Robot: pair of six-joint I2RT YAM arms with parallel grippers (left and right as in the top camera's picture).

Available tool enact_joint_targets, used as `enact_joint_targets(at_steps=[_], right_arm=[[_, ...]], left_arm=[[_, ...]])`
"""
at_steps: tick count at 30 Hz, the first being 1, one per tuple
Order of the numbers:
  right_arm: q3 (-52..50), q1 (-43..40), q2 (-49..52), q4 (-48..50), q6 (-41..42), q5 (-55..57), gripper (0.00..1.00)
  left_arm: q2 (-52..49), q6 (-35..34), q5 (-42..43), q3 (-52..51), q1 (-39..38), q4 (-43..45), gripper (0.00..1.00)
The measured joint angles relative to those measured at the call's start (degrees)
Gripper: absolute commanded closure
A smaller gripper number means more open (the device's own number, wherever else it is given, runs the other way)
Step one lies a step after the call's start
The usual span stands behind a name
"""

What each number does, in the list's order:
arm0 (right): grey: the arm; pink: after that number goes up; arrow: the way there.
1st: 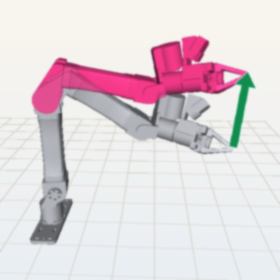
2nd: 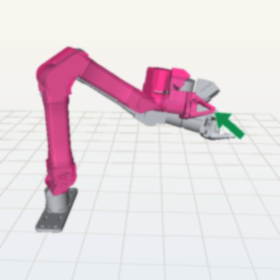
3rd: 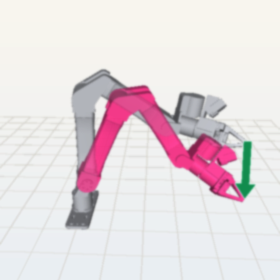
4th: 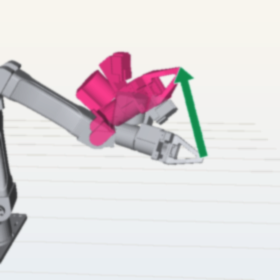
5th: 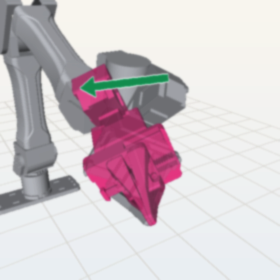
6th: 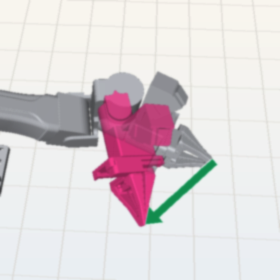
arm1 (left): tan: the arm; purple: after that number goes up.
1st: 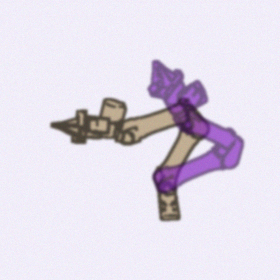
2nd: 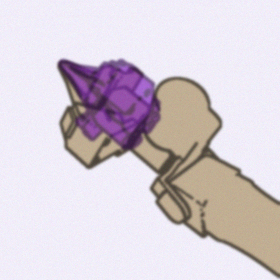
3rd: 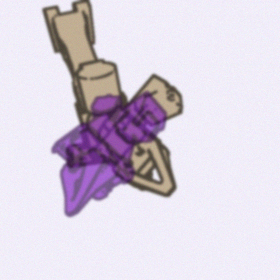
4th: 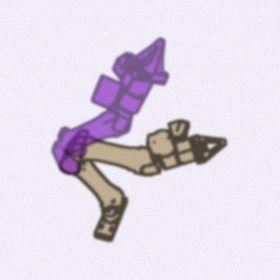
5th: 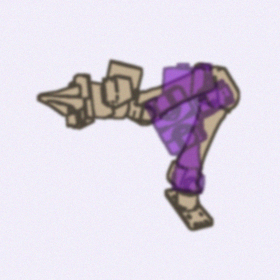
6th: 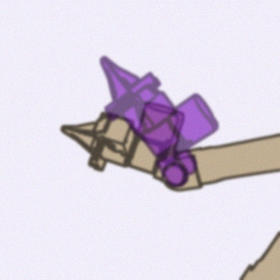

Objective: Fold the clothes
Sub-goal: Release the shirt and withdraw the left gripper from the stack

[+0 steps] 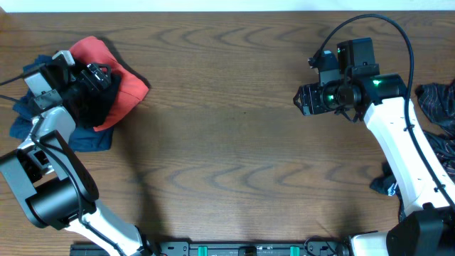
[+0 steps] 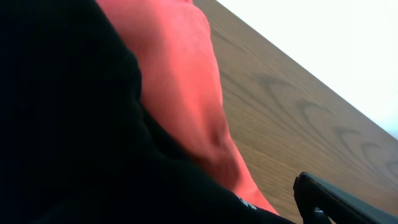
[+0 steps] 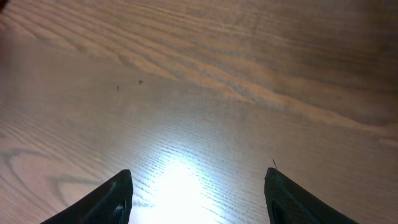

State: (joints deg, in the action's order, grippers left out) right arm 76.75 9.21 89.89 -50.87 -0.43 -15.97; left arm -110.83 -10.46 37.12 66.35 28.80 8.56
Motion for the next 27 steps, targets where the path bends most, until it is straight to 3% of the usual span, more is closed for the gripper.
enact_joint_targets(at_steps=[6,10,12,16,19,23,27], right_arm=[[0.0,0.0,0.0,-0.2,0.0,0.0,0.34],[0.0,0.0,0.0,-0.1,0.0,0.0,0.32],[0.0,0.0,0.0,0.0,0.2,0.0,0.26],[0.0,0.0,0.0,1.3,0.3,0.1,0.04],[0.0,0.0,0.0,2.0,0.1,0.2,0.01],[0.0,0.0,0.0,3.9,0.4,0.2,0.01],[0.0,-0.5,0.0,6.6,1.1,0.2,0.01]], left_arm=[[1.2,-0.1,4.1,-0.6,0.4,2.8,0.02],[7.6,-0.2,5.2,-1.3,-0.1,1.4,0.02],[12.8,-0.2,5.5,-1.3,-0.8,-0.5,0.02],[23.2,-0.2,6.2,-1.3,-4.5,-3.5,0.02],[26.3,0.3,6.3,-1.0,-9.2,-7.1,0.02],[25.4,2.6,1.0,-1.0,-17.1,-16.8,0.02],[24.0,6.2,-11.6,-1.1,-27.1,-24.7,0.02]])
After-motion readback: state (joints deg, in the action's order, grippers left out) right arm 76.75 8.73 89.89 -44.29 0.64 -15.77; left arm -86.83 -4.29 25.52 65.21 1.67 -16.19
